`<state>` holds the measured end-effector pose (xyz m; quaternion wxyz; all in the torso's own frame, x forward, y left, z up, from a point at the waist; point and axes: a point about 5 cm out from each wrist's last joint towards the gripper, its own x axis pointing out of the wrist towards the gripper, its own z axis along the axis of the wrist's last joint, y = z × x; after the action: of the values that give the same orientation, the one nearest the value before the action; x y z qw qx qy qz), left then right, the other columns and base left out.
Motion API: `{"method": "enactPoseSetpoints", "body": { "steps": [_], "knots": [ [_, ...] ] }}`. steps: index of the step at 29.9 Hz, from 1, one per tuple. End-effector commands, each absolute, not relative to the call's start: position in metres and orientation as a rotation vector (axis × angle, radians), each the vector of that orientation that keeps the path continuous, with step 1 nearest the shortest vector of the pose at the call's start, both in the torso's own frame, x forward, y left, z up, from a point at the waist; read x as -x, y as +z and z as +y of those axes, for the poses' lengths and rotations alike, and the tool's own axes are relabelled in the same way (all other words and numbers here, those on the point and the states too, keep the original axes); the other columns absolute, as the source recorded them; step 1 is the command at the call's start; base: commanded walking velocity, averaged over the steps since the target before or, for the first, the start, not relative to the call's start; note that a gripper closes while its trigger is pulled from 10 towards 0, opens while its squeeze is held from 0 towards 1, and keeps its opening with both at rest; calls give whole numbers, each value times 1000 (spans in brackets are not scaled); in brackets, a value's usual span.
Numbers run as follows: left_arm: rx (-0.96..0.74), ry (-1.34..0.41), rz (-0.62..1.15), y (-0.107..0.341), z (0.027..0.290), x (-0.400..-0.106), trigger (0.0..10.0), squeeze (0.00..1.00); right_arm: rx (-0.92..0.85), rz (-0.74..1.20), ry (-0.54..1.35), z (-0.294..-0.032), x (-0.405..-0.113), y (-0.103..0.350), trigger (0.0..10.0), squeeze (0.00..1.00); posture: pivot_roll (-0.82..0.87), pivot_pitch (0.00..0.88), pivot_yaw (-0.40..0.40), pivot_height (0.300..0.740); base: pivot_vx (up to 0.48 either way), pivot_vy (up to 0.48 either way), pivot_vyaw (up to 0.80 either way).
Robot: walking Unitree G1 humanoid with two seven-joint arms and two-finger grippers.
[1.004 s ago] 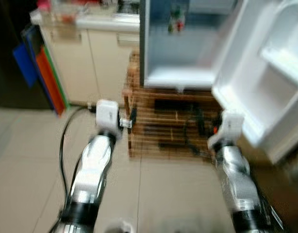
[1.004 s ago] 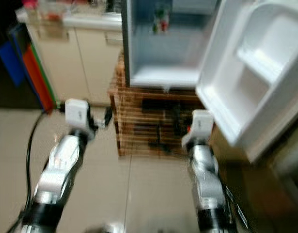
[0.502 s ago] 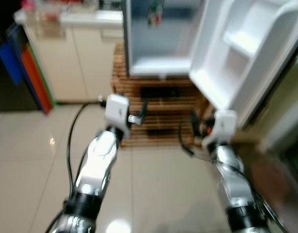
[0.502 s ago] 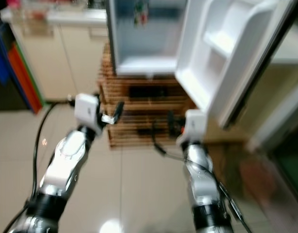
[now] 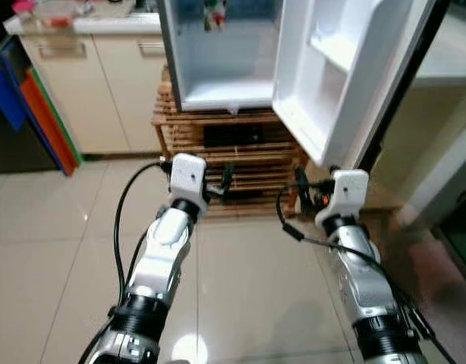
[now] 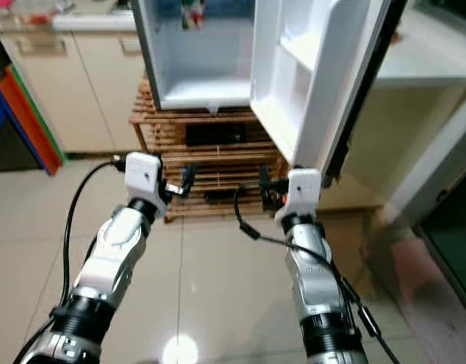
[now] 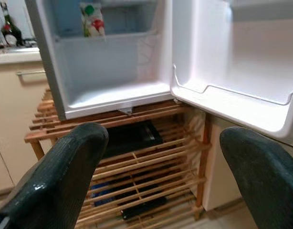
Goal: Restocking fridge
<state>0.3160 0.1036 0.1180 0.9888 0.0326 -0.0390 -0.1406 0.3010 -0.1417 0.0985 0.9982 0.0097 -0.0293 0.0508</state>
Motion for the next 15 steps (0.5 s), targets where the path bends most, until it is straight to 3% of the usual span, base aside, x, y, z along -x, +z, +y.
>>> {"method": "enactPoseSetpoints", "body": {
  "steps": [1,15],
  "knots": [
    [-79,-284,-97,120,101,-317,10000,0,-11,-57,105,-141,-301,99,10000,0,-42,0,6,740,458,0,0],
    [-53,-298,-101,121,97,-320,10000,0,-8,-55,92,-143,-299,98,10000,0,-64,0,15,740,459,0,0]
  ]
}}
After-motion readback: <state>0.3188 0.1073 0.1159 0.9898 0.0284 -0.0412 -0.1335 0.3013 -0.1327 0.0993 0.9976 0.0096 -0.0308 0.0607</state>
